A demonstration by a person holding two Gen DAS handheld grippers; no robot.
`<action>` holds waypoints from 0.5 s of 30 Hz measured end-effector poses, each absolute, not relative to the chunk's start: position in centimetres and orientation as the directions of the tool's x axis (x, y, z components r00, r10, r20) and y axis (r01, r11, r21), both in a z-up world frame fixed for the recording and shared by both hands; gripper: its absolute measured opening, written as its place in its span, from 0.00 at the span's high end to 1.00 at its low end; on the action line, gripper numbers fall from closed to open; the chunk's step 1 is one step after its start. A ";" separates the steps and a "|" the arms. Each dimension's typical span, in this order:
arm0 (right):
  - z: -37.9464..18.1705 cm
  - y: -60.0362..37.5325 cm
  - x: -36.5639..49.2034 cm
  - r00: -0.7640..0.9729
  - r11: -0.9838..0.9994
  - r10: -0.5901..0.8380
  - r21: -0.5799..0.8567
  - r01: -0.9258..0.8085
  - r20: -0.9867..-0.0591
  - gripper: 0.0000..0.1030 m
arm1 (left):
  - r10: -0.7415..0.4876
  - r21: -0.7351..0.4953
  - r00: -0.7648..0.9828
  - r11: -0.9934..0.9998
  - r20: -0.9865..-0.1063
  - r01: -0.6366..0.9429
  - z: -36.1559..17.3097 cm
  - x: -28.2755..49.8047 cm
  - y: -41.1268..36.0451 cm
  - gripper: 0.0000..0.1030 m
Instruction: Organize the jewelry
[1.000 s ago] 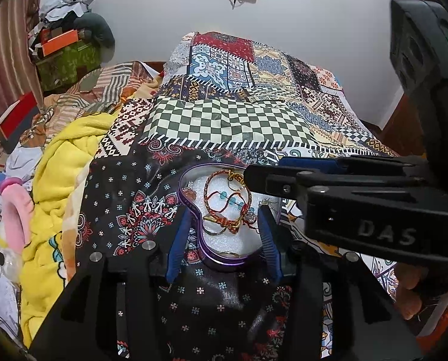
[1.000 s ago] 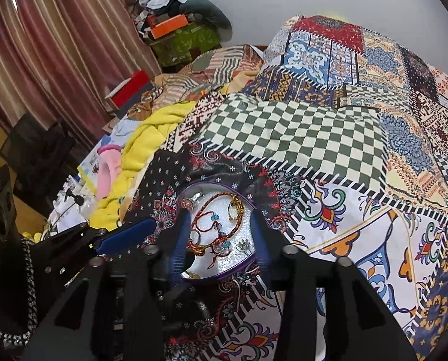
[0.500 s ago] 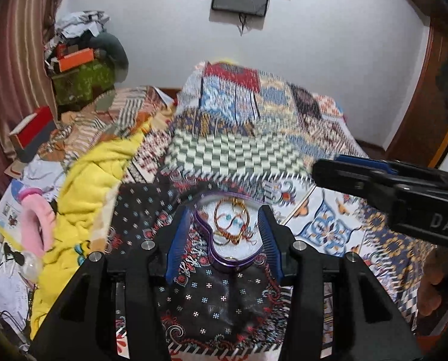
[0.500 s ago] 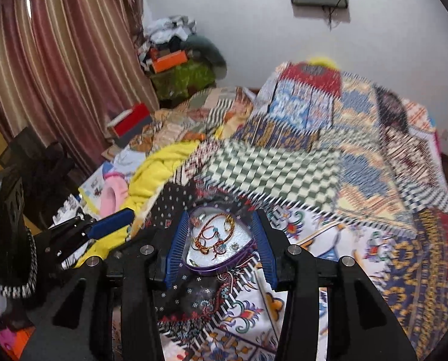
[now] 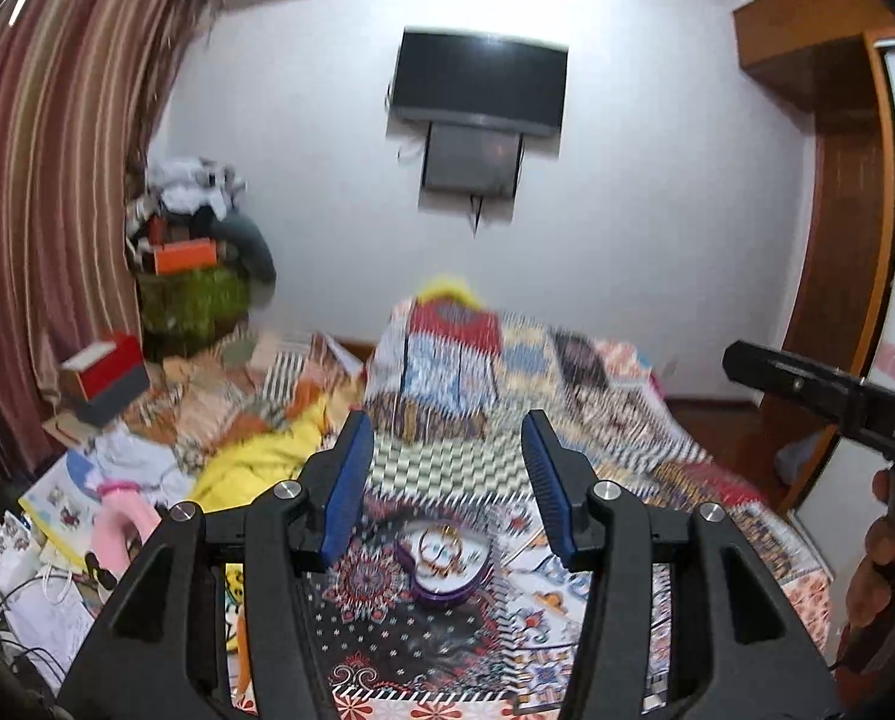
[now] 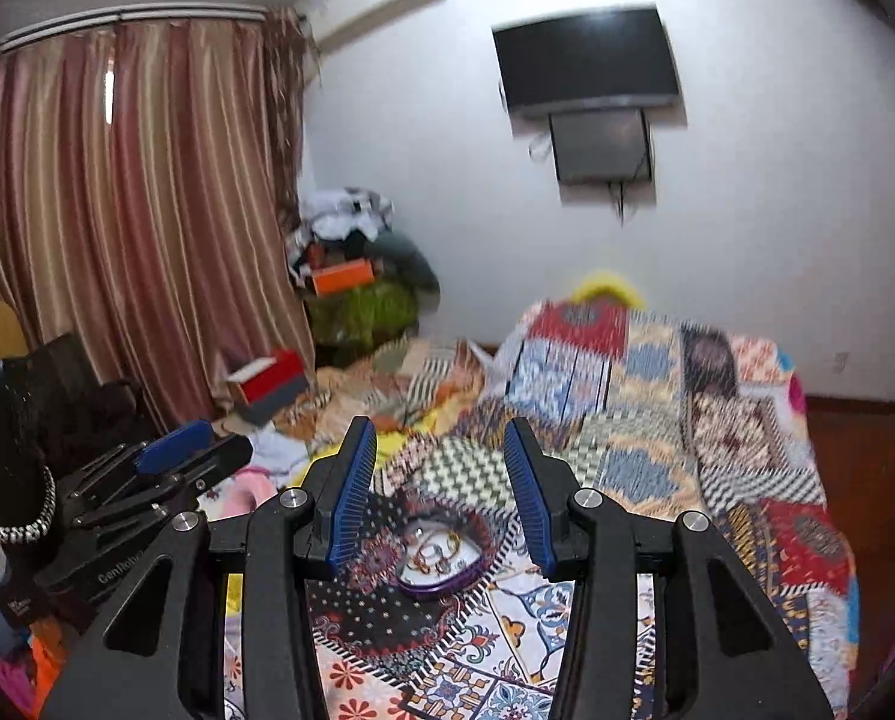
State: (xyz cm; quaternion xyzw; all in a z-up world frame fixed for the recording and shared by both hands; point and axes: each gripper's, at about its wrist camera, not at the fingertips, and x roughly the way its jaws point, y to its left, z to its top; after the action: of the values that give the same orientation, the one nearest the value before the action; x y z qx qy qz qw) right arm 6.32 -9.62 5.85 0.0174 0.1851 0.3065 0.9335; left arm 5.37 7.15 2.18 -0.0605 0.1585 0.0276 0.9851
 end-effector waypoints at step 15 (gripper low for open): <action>6.8 -9.8 -0.6 0.825 0.844 0.535 0.065 -0.533 -0.184 0.20 | 0.128 -0.044 0.987 0.990 -0.093 -0.133 6.0 -3.8 5.0 0.04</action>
State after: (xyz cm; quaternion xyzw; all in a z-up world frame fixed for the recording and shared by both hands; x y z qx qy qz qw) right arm -0.58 -9.80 6.79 0.0053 0.0976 0.2794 0.9552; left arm -3.82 4.95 5.99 -0.0251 0.0449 0.0656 0.9965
